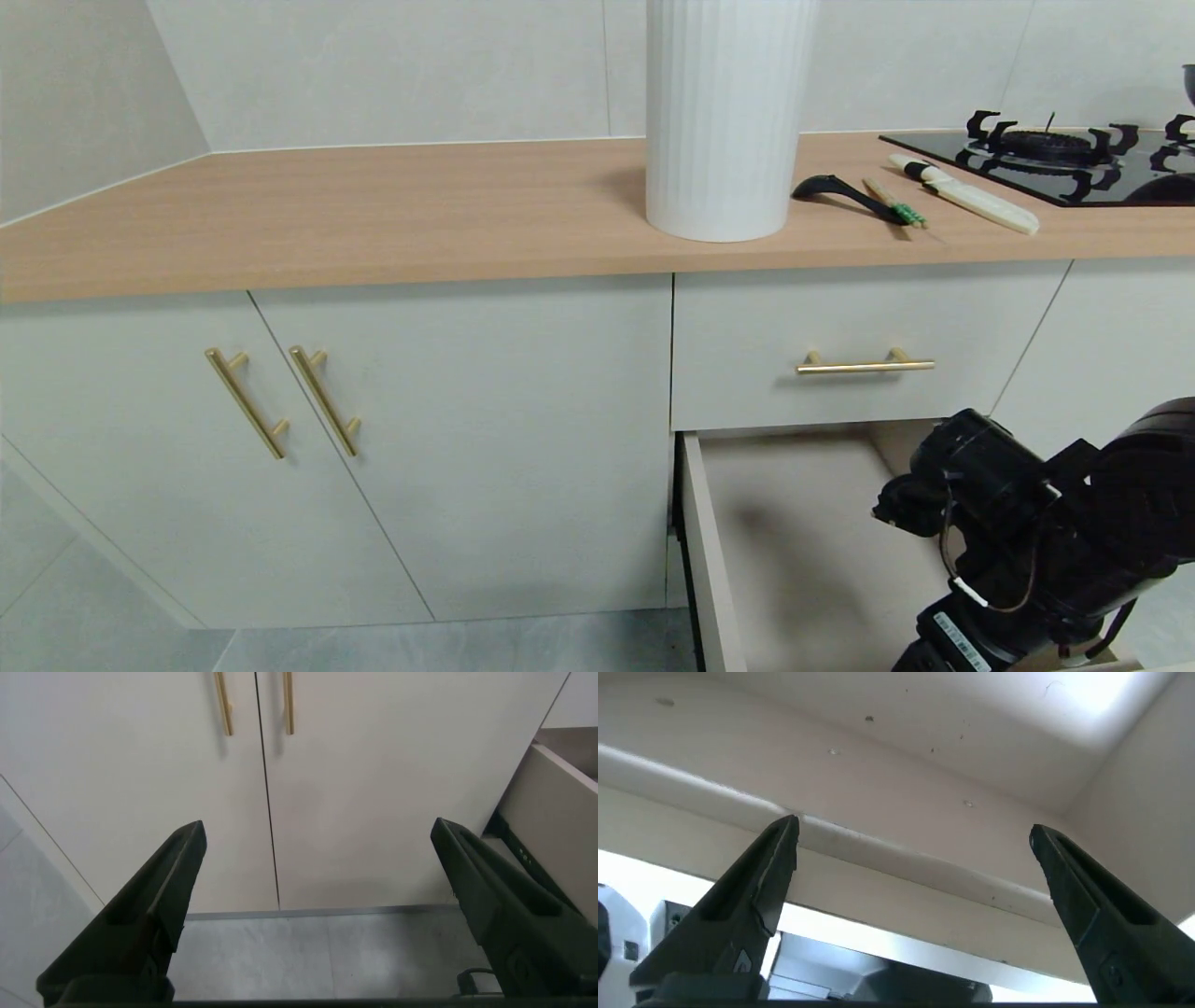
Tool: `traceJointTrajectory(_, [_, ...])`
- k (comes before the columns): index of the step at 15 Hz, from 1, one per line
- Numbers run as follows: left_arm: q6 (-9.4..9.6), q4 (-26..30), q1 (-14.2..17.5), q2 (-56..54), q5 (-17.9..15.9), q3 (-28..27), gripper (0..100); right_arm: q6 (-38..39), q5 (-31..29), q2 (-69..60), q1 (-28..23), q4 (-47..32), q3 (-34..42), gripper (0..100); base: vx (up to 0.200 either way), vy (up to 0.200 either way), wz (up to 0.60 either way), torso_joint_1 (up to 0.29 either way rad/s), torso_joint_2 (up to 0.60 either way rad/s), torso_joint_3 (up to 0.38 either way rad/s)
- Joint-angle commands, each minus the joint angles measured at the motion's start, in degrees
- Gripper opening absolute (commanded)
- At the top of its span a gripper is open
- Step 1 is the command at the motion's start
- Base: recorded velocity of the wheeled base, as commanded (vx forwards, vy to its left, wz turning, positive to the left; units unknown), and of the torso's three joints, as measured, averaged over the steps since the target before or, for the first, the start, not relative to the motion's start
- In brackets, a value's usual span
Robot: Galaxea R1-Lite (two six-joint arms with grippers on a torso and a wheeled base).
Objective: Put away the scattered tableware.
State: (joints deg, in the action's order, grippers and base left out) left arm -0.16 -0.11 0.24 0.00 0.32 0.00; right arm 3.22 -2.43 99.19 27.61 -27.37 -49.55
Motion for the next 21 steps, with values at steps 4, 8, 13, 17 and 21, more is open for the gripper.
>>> traceJointTrajectory(4, [-0.02,-0.07,0.02,0.09,0.03,0.00,100,1.35,-0.12,-4.89,-2.21,5.22,-2.39,100,0.000,0.000,0.00,0.000,0.00,0.000])
traceJointTrajectory(8, [-0.02,0.02,0.02,0.09,0.03,0.00,100,1.26,0.05,-9.37,-3.62,15.06,-2.65,100,0.000,0.000,0.00,0.000,0.00,0.000])
traceJointTrajectory(13, [-0.02,0.02,0.02,0.09,0.03,0.00,100,-1.11,-0.39,-9.19,-3.62,17.35,-10.83,100,0.000,0.000,0.00,0.000,0.00,0.000])
traceJointTrajectory(17, [-0.02,-0.07,0.02,0.09,0.03,0.00,100,-3.13,-0.04,-9.46,-3.44,17.61,-15.13,100,0.000,0.000,0.00,0.039,-0.21,-0.206])
traceJointTrajectory(21, [-0.02,-0.07,0.02,0.09,0.03,0.00,100,-4.45,0.14,-9.11,-3.35,17.70,-19.00,100,0.000,0.000,0.00,0.157,-0.49,-0.290])
